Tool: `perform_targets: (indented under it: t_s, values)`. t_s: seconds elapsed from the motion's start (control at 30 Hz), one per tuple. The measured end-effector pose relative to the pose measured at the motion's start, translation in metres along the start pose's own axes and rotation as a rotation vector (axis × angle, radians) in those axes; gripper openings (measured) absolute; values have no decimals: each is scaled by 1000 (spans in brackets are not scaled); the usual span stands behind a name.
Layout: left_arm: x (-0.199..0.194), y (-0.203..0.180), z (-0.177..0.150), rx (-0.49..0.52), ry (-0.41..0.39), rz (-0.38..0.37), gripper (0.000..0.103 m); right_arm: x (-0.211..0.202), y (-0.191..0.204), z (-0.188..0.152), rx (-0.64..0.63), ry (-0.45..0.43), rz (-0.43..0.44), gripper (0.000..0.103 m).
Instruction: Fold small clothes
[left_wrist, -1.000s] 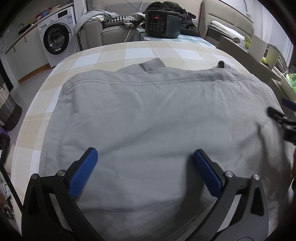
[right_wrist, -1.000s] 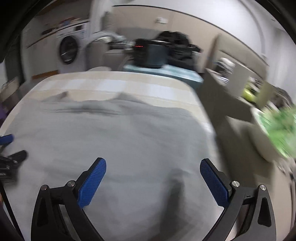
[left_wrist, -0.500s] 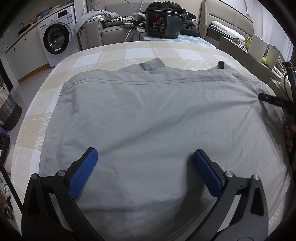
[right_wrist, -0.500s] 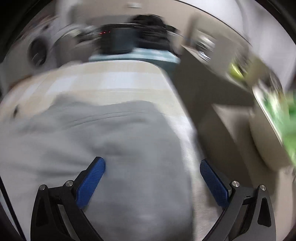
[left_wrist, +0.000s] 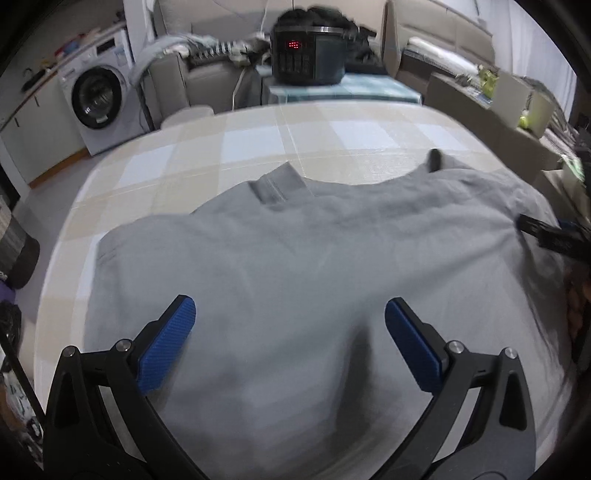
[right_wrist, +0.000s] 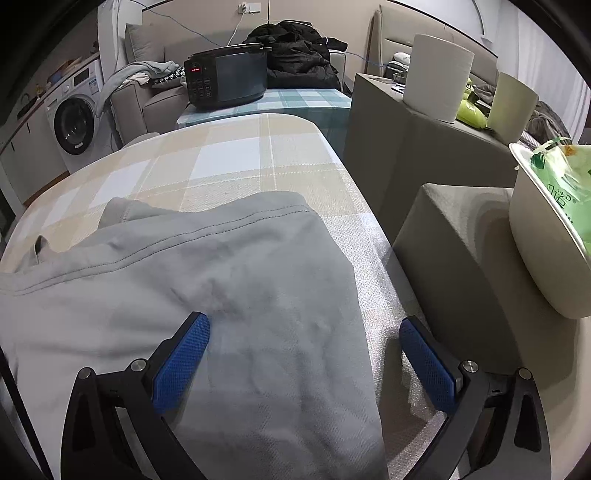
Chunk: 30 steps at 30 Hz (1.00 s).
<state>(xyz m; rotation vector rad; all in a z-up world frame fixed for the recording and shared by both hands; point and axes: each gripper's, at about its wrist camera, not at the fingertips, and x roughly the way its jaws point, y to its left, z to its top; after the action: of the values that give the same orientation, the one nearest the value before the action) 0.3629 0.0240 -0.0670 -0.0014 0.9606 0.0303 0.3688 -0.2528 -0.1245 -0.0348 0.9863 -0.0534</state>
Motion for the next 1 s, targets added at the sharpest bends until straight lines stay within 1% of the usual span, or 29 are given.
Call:
perform_targets:
  t_s: [0.03, 0.07, 0.1, 0.17, 0.27, 0.3, 0.4, 0.43, 0.5, 0.57, 0.63, 0.7, 0.8, 0.87, 0.97, 1.0]
  values:
    - [16, 6, 8, -19, 43, 34, 102, 0, 0, 0, 5, 3, 7, 103]
    - [24, 10, 12, -26, 62, 45, 103, 1, -2, 0, 10, 5, 15, 103]
    - [27, 19, 15, -47, 49, 10, 103, 2, -3, 1, 16, 9, 23, 103]
    - [28, 37, 16, -66, 32, 38, 103, 2, -3, 0, 19, 9, 27, 103]
    - [23, 62, 9, -79, -2, 135, 103, 4, -6, 0, 19, 10, 28, 103]
    - [21, 79, 6, -125, 4, 154, 103, 4, -7, 0, 21, 11, 31, 103]
    - [17, 113, -2, -254, 39, 165, 103, 3, -6, 0, 20, 10, 29, 103]
    - [15, 116, -4, -258, 38, 168, 102, 3, -6, 0, 20, 10, 29, 103]
    - [4, 106, -5, -215, 10, 192, 99, 3, -6, 0, 20, 10, 29, 103]
    - [-9, 87, -4, -178, -32, 174, 99, 3, -6, 0, 19, 10, 29, 103]
    - [-21, 54, 2, -130, -74, 106, 99, 3, -7, 0, 19, 10, 29, 103]
    - [-23, 23, 13, -68, -87, 52, 99, 2, -7, 0, 16, 9, 25, 103]
    - [-3, -23, 27, 7, -62, -43, 99, 1, -5, -1, 10, 7, 17, 103]
    - [10, -37, 30, 18, -41, -52, 99, 1, -6, -1, 14, 8, 22, 103]
    - [31, -38, 24, 16, -25, -6, 100, 1, -7, -1, 14, 9, 23, 103]
    - [35, -35, 23, 5, -12, -9, 101, 1, -7, -1, 14, 9, 23, 103]
